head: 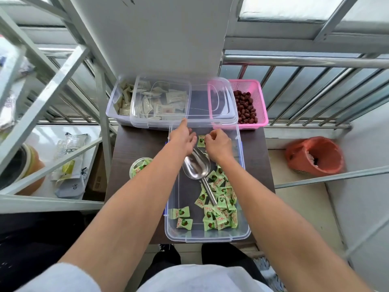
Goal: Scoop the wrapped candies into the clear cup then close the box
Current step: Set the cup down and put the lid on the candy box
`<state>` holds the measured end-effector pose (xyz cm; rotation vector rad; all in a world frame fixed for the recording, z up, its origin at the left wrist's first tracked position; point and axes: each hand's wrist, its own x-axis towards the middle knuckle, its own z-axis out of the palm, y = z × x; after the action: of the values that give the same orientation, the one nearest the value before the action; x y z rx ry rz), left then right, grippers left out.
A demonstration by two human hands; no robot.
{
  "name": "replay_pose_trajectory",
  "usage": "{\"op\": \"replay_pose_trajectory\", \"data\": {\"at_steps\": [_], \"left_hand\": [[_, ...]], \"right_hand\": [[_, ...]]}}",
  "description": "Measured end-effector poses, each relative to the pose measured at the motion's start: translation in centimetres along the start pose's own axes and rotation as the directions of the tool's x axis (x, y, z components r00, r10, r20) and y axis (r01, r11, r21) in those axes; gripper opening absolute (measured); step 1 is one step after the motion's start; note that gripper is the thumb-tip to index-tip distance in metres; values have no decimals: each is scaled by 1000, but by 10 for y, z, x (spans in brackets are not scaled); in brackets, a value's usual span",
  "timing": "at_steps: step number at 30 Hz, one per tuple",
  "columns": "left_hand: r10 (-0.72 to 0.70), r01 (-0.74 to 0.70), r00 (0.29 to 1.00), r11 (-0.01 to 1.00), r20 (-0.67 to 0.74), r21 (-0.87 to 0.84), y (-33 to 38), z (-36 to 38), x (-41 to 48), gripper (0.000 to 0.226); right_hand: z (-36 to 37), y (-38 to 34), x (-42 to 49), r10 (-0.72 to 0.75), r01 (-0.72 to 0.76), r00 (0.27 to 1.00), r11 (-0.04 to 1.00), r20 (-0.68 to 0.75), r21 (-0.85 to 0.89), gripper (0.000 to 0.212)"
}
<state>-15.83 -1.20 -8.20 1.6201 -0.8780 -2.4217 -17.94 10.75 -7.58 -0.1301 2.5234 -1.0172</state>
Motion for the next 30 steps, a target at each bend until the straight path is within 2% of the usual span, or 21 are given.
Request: {"op": "replay_pose_trajectory", "data": {"at_steps": [4,7,9,12,15,17,21,26,28,30], "left_hand": [[-36,40,999,982,25,-185,1,5,5,32],[33,-30,999,959,4,-282,3,4,2,38],[81,-68,996,933,22,-355,5,1,0,44],[126,-86,990,905,68,-416,11,-3,-6,28],[187,-152,981,908,55,-389,22,-6,-13,28],[219,-179,973,920,79,-349,30,-14,-18,32],[217,-181,960,963,176,-201,39,-47,-32,18],[206,-216,940,976,272,6,48,-80,-62,16],[179,-209,933,976,314,64,53,-90,-73,18],[145,-209,919,968,367,140,57,-100,-80,23]], "right_hand": [[4,5,11,89,-97,994,985,62,145,24],[4,15,15,177,-207,976,934,126,291,23],[1,21,14,251,-319,945,851,212,417,19],[-7,26,9,314,-469,883,649,350,600,23],[-20,34,2,301,-514,858,488,416,705,25],[-31,42,2,243,-516,856,370,456,773,24],[-53,52,2,119,-490,872,185,475,852,49],[-79,56,-3,-47,-486,871,76,490,871,80],[-90,64,-7,-124,-453,880,71,459,889,75],[-101,75,-11,-135,-440,884,82,448,894,66]]}}
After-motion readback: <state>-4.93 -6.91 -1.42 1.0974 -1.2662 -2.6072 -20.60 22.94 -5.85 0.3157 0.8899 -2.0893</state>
